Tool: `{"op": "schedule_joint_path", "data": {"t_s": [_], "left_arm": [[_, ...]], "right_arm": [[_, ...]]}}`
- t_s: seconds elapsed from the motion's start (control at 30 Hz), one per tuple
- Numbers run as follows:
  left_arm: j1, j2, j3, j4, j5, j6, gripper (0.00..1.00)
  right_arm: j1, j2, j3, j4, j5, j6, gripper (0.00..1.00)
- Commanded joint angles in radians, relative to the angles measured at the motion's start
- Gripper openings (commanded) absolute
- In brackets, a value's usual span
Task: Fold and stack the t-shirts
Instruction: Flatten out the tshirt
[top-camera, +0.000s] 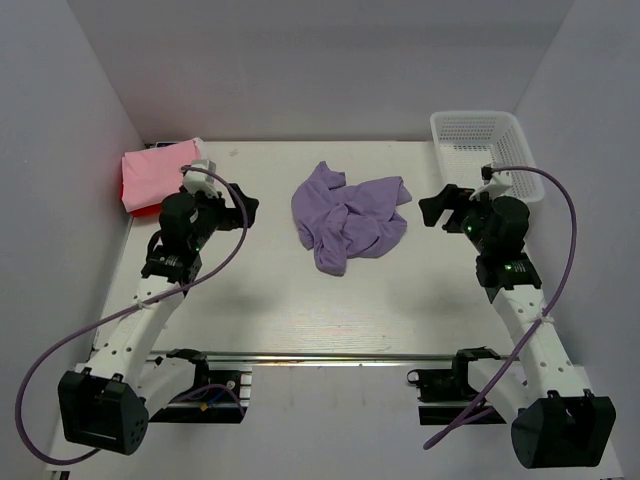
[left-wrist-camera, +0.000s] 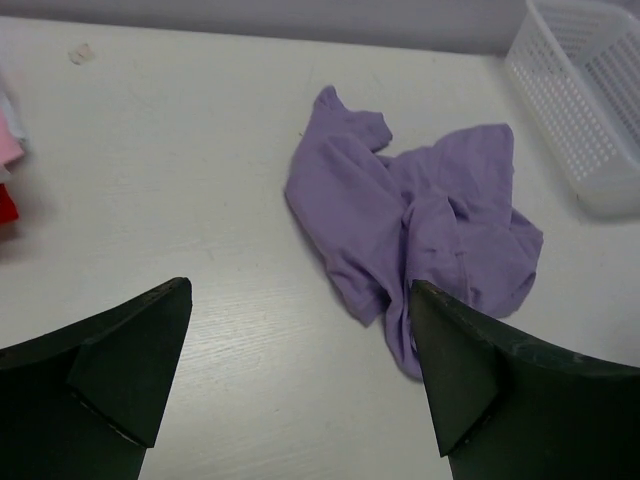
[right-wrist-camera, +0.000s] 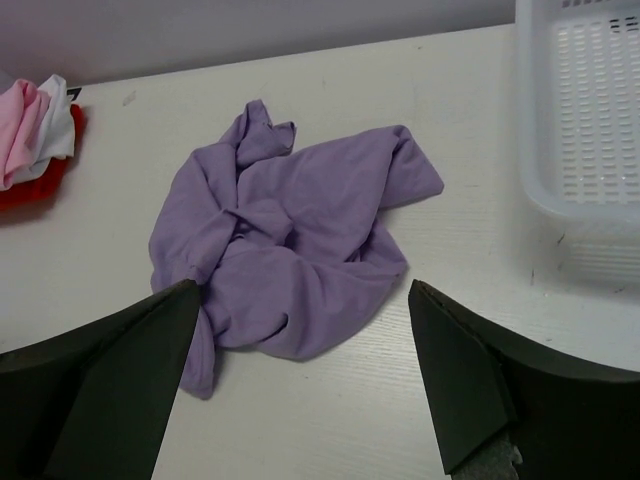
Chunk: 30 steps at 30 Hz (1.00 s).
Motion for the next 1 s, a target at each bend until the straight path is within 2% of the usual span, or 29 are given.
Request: {"op": "schedule_joint_path", "data": {"t_s": [0.0,0.23,0.3,0.43,0.57,0.67,0.77,0.9,0.97], "left_arm": [[-0.014,0.005,0.020,-0.020,0.115,0.000,1.00],[-0.025,0.107,-0.053,0.075,0.460,-0.029,1.00],[-0.046,0.152,-0.054,0.064,0.447,-0.029,1.00],[-0.158,0.250,-0.054,0.043,0.427,0.006,1.00],[-0.249,0.377,-0.043,-0.009,0.329,0.026,1.00],[-0.298,0.484,-0.034,0.050,0.339,0.017,1.00],[-0.353,0.560,0.015,0.096,0.364,-0.002,1.00],[-0.413,0.658,0.080,0.064,0.272,-0.014,0.98],[-0.427,0.709,0.089,0.090,0.272,-0.023,0.97]], "right_arm": [[-0.001,-0.028,0.025,-0.023,-0.041,0.018,0.90],[0.005,0.045,0.053,-0.058,-0.098,-0.011,0.90],[0.005,0.115,0.081,-0.072,-0.189,-0.020,0.90],[0.034,0.280,0.193,-0.188,-0.266,-0.077,0.90],[0.089,0.360,0.221,-0.205,-0.191,-0.092,0.90],[0.147,0.426,0.248,-0.207,-0.181,-0.101,0.90],[0.206,0.554,0.313,-0.262,-0.122,-0.108,0.86],[0.233,0.637,0.337,-0.283,-0.005,-0.083,0.84],[0.246,0.672,0.350,-0.279,0.040,-0.086,0.83]]}}
